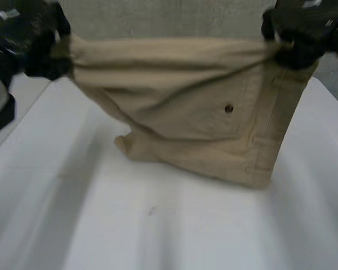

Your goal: Fold the shorts.

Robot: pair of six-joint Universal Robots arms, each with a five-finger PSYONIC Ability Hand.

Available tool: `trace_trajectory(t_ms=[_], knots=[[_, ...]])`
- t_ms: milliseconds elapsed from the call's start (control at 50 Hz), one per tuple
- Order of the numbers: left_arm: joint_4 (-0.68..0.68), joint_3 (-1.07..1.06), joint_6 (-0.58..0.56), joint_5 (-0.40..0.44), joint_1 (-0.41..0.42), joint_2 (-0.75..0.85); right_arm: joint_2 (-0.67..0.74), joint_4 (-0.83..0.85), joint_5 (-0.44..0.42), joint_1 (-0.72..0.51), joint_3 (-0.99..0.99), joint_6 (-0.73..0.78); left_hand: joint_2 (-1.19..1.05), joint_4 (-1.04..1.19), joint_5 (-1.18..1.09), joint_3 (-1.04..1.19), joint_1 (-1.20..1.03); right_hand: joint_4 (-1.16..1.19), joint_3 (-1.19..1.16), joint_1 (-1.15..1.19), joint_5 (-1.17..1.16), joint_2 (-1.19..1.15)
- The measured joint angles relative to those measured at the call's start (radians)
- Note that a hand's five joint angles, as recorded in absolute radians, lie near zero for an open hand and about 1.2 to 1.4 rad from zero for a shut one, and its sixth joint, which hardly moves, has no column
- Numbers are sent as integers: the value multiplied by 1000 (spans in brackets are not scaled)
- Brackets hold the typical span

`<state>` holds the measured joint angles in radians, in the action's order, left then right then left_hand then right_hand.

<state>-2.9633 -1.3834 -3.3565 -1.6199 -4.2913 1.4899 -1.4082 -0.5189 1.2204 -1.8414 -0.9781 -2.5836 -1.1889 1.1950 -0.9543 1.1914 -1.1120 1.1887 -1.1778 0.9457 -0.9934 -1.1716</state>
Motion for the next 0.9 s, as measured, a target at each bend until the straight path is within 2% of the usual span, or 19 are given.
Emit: trace_trajectory(t_ms=[160, 260, 380, 420, 480, 500, 580, 640, 760, 900], knots=[[9, 2, -6, -2, 1, 216, 162, -36, 3, -9, -1, 65, 0, 0, 0, 0, 0, 0, 0, 0, 0, 0], [3, 87, -5, -4, 5, 395, 276, 12, 13, -12, 22, 61, 0, 0, 0, 0, 0, 0, 0, 0, 0, 0], [-72, 332, -9, -10, 9, 578, 381, 208, 81, -26, 117, 39, 0, 0, 0, 0, 0, 0, 0, 0, 0, 0], [-148, 421, -16, -15, 8, 606, 398, 321, 116, -34, 170, 34, 0, 0, 0, 0, 0, 1, -6, 0, 0, 0], [-225, 484, -26, -19, 8, 618, 404, 420, 142, -39, 210, 32, 0, 1, 0, 0, 0, 2, -6, 0, 0, 0], [-313, 528, -40, -25, 8, 616, 404, 523, 163, -44, 244, 30, 0, 1, 0, 0, 0, 4, -6, 0, 0, 0], [-567, 544, -80, -53, 9, 550, 359, 758, 195, -55, 275, 29, -2, 3, 0, 0, 0, 4, -6, 0, 0, 0], [-666, 506, -93, -67, 11, 501, 305, 829, 197, -63, 242, 29, -4, 3, 0, 0, 0, 4, -6, 0, 0, 0], [-727, 354, -94, -77, 19, 421, 217, 844, 187, -74, 102, 29, -4, 3, 0, 0, 0, 4, -6, 0, 0, 0], [-657, 19, -58, -75, 27, 361, 153, 722, 180, -73, -193, 24, -4, 3, 0, 0, 0, 4, -6, 0, -2, 0]])
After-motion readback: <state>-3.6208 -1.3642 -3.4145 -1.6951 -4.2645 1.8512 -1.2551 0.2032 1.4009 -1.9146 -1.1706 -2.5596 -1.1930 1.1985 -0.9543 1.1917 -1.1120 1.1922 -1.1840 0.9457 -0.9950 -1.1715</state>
